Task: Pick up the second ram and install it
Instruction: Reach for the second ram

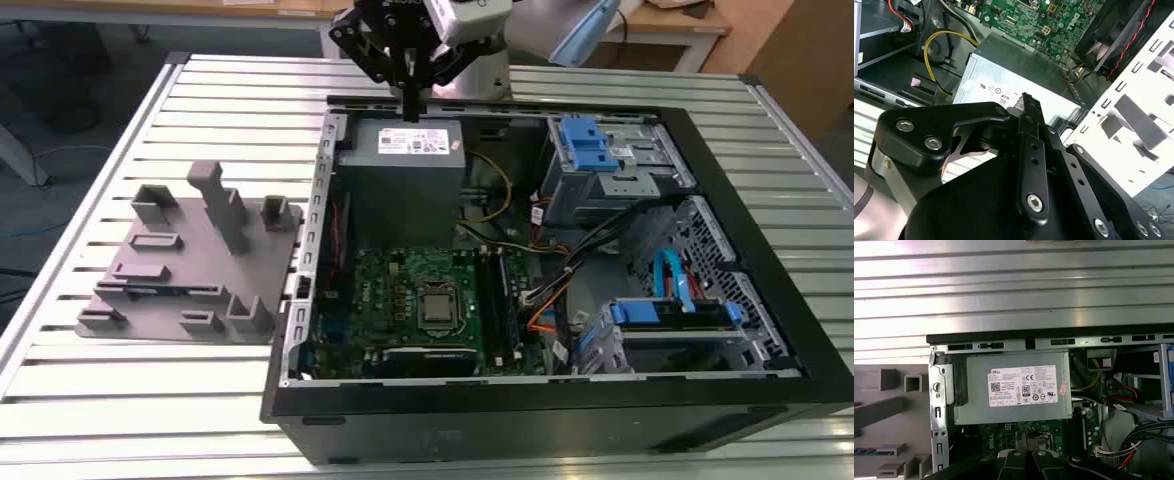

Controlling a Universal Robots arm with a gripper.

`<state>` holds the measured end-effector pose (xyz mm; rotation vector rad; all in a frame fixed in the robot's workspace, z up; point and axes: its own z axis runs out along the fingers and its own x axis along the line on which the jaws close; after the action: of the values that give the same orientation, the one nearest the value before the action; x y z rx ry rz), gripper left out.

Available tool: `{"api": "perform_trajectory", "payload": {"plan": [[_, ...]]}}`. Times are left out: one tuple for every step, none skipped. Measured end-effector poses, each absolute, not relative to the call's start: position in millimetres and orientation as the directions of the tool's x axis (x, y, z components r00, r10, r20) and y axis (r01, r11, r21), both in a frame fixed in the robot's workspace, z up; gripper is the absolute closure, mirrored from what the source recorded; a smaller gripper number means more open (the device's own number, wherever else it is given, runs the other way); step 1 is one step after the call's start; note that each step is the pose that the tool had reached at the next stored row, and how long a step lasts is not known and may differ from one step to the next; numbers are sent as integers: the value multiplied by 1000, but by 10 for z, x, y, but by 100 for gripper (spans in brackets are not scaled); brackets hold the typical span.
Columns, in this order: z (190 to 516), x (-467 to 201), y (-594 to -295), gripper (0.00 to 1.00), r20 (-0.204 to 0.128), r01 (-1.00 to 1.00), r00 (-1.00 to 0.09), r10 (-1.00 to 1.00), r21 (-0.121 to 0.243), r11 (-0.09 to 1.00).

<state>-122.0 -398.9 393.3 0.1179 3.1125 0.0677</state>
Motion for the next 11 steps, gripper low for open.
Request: {"api": "perform_trajectory", "payload": {"plan": [[3933,-1220,-3989,89,-24,75,-997,76,44,996],[3933,-1220,-3989,89,-24,75,-997,76,44,996],[3933,-1220,-3989,89,-24,75,-997,76,44,996],[3933,-1220,-3989,89,-24,75,-997,76,44,996],[3933,-1220,-3989,89,-24,75,-997,76,44,996],[3933,-1220,-3989,89,-24,75,-997,76,44,996],[3933,-1220,-3989,89,-24,75,-997,76,44,996],[3933,-1224,-3989,89,-24,75,-997,76,44,996],[3934,-1236,-3990,89,-24,75,-997,76,44,996],[3934,-1258,-3990,89,-24,75,-997,76,44,996],[3933,-1282,-3989,89,-25,75,-997,76,44,996]]}}
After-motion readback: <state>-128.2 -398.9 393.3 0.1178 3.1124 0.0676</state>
